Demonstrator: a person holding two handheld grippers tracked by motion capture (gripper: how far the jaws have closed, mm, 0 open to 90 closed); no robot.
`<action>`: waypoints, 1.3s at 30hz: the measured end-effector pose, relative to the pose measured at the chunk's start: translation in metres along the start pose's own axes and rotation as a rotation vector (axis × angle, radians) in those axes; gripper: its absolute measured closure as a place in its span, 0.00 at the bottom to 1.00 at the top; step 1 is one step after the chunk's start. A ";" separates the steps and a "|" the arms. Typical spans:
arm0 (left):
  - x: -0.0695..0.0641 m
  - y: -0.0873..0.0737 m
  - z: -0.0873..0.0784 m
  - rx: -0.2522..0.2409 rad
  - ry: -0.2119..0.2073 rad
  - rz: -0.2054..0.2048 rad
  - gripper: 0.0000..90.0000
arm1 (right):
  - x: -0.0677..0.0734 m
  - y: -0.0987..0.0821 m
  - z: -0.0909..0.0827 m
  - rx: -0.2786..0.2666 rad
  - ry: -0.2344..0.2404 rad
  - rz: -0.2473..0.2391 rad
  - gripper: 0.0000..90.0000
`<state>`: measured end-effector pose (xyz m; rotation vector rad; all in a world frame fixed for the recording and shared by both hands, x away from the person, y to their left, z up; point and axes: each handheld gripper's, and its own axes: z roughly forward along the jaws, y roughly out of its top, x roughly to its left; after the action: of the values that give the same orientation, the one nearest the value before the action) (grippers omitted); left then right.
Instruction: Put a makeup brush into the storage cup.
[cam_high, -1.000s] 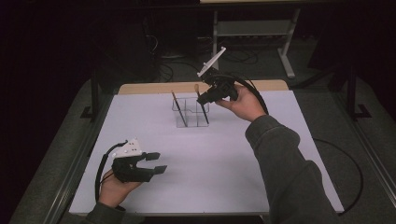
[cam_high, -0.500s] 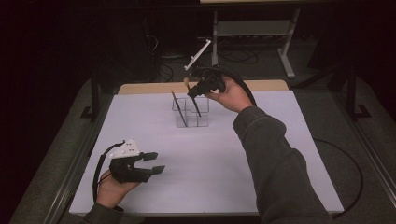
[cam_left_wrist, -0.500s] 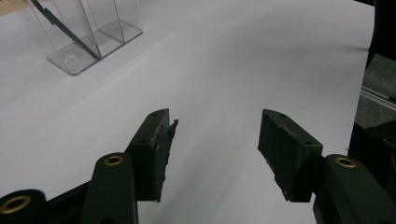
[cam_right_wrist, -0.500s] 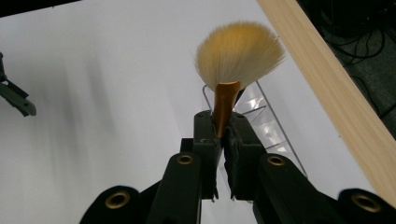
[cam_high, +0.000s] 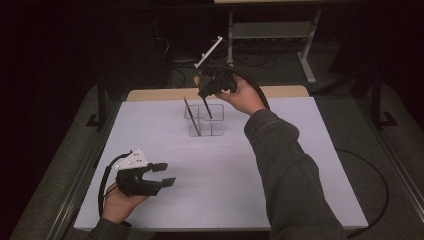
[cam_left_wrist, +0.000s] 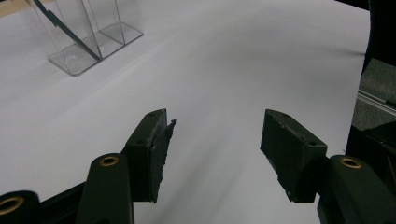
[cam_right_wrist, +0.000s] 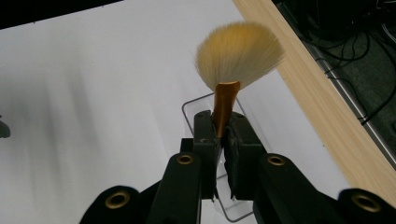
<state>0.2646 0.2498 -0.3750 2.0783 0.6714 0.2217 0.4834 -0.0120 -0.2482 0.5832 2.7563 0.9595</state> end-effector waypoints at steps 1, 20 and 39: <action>0.000 0.000 0.000 0.002 0.001 0.002 0.45 | 0.000 0.001 0.001 0.009 -0.007 0.004 0.92; 0.002 -0.002 0.000 0.007 0.004 0.001 0.45 | -0.005 0.012 0.022 0.033 -0.026 0.006 0.92; 0.002 -0.002 -0.001 0.007 0.006 0.007 0.44 | -0.010 0.011 0.031 0.035 -0.047 0.028 0.92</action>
<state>0.2647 0.2523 -0.3762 2.0872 0.6695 0.2302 0.5043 0.0093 -0.2653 0.6433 2.7356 0.8936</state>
